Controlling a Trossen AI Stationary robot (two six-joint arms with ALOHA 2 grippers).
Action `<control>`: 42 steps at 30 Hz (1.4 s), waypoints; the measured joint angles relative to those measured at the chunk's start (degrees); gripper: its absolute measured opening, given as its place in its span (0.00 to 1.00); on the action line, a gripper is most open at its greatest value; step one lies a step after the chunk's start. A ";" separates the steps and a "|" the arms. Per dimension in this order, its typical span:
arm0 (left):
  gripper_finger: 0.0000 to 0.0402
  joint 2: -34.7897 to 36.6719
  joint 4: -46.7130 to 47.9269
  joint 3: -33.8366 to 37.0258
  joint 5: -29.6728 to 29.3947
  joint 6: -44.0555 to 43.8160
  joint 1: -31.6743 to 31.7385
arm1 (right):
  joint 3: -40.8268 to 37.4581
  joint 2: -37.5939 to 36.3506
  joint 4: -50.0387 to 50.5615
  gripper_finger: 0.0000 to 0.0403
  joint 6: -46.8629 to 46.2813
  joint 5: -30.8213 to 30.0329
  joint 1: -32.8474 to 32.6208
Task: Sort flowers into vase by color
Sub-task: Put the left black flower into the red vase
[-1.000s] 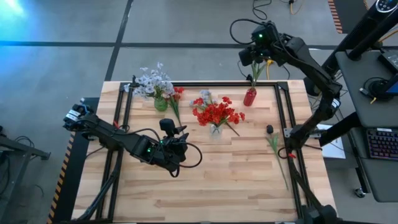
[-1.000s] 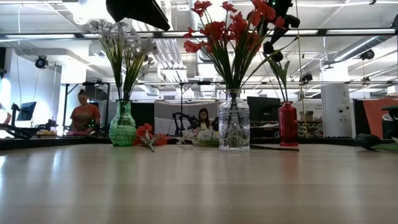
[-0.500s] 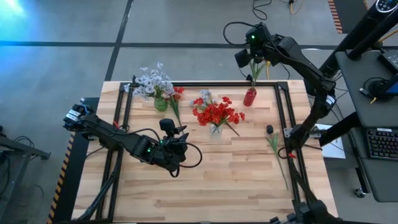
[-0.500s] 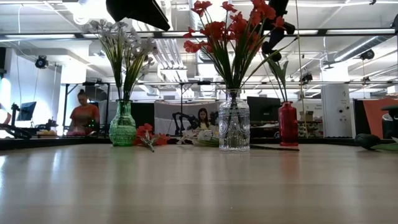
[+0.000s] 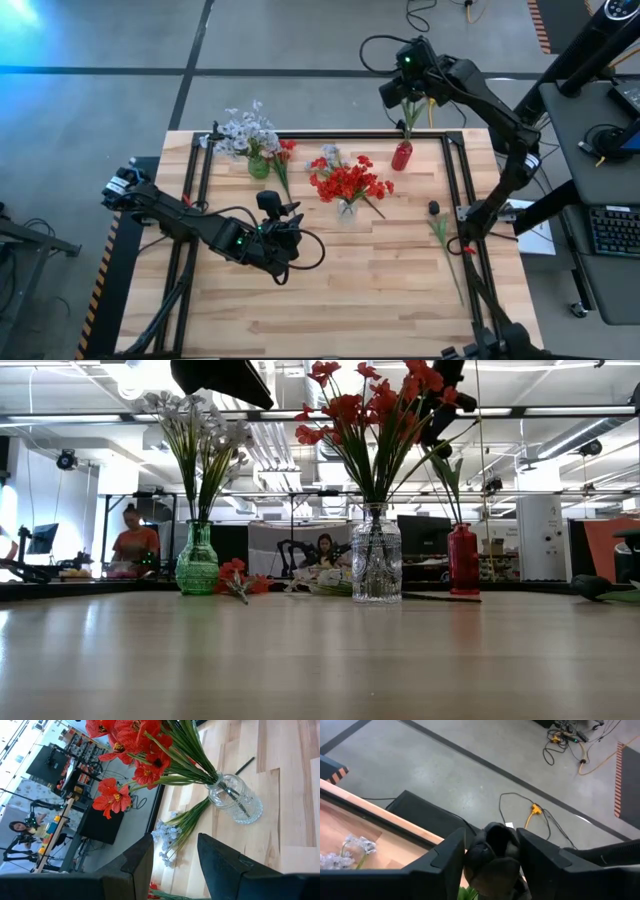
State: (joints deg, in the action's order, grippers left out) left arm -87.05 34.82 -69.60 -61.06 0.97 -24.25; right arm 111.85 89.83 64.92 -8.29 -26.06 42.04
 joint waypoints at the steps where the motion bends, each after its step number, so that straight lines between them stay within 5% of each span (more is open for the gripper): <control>1: 0.34 0.00 -0.01 0.00 0.00 0.00 0.00 | 0.00 -0.10 0.12 0.41 0.00 0.00 0.00; 42: 0.34 0.00 0.03 0.00 0.00 0.00 0.00 | -3.22 -4.88 6.57 0.33 -1.01 0.58 -3.45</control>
State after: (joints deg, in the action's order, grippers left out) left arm -87.05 34.85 -69.60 -61.06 0.97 -24.25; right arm 108.63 84.95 71.49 -9.31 -25.48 38.59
